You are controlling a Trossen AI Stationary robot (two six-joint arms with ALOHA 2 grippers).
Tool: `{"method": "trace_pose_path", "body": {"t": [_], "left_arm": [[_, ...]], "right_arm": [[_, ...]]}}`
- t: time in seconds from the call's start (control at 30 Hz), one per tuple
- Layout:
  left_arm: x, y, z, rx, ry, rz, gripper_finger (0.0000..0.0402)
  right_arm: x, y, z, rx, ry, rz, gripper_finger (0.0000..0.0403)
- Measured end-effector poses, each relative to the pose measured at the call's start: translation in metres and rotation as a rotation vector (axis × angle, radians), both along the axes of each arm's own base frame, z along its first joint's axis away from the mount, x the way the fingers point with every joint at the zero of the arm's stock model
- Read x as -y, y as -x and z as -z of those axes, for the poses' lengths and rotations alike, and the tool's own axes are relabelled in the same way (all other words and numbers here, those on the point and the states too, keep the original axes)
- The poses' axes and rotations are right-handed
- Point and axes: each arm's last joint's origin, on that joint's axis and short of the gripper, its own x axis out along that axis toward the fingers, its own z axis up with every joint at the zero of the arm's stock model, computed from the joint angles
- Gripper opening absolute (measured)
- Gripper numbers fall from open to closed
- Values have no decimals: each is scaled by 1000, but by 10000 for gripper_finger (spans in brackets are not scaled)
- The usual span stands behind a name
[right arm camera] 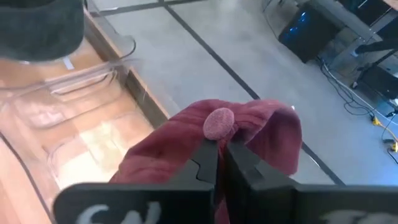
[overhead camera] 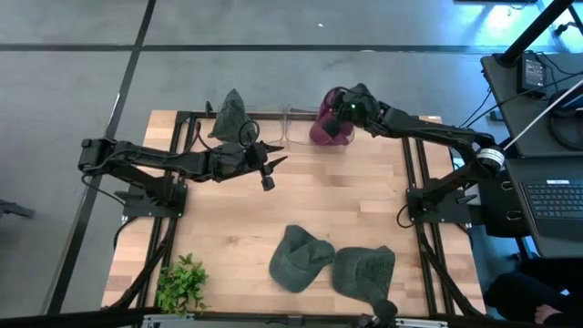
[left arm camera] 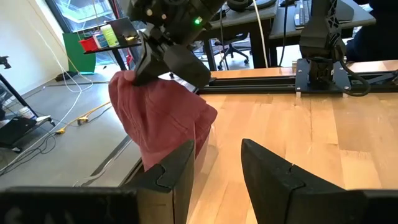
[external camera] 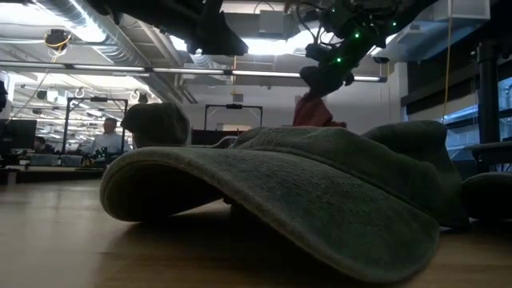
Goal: Pick & Place hat
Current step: Put the red cap into the right transparent bin
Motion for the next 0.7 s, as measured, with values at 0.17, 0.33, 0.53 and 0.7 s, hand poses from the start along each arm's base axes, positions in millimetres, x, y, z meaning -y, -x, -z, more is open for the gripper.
{"method": "trace_pose_path", "body": {"t": [0.17,0.33,0.53,0.7], "left_arm": [[0,0,0,-1,0,0,127],[0,0,0,-1,0,0,127],[0,0,1,-9,1,0,128],[0,0,2,-17,2,0,128]], "right_arm": [[2,-3,8,-30,-16,-3,18],[2,-4,13,-61,-33,-9,45],[1,-3,16,-99,-41,-16,86],[1,-1,14,-109,-26,12,138]]}}
